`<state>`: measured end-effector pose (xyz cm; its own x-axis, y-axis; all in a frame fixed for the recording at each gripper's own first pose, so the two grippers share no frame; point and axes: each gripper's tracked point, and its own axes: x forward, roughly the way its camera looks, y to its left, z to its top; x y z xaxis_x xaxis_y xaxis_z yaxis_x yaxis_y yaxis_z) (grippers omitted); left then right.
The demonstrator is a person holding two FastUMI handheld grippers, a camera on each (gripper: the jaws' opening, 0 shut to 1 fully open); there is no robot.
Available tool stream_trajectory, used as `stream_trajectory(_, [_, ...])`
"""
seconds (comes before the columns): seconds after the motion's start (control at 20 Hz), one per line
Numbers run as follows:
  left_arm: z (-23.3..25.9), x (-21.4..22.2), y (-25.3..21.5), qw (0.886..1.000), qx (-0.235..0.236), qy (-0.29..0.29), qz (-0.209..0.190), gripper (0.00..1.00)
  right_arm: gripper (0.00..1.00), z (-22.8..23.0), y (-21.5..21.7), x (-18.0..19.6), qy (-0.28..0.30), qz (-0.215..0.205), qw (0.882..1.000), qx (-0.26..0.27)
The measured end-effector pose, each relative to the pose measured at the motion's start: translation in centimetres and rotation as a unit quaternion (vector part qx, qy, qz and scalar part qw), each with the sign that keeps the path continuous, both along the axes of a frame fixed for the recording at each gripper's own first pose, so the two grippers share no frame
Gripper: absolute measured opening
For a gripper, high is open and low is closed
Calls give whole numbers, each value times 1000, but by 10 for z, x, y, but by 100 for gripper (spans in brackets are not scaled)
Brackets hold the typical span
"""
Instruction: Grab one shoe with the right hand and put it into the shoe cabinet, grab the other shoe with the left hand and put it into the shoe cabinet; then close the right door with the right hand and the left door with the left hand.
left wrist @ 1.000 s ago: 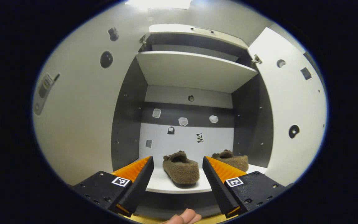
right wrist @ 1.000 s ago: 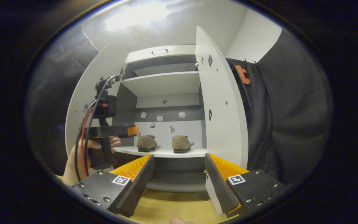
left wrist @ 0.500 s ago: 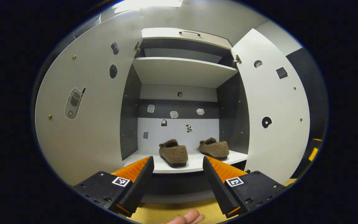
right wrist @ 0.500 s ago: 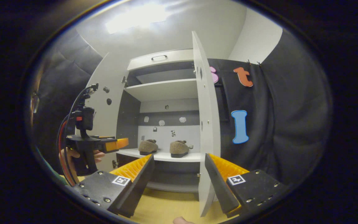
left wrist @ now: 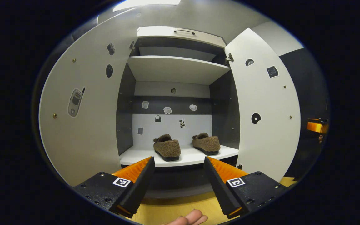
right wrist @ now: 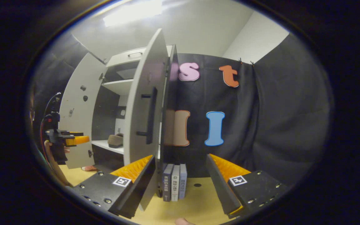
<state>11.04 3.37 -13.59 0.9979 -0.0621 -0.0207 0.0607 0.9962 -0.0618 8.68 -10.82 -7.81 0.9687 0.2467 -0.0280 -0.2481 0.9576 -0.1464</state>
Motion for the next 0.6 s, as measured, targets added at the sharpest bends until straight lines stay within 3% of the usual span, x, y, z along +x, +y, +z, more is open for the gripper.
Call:
stream_trajectory(0.2, [3, -6, 7, 1000, -9, -7, 13, 96, 98, 8, -26, 38, 48, -19, 998, -25])
stream_trajectory(0.35, [0, -5, 3, 1000, -9, -1, 5, 96, 98, 24, -6, 57, 40, 5, 999, -22])
stream_trajectory(0.6, [-8, 0, 0, 1000, -12, 11, -3, 96, 98, 34, 23, 85, 41, 0, 999, -9])
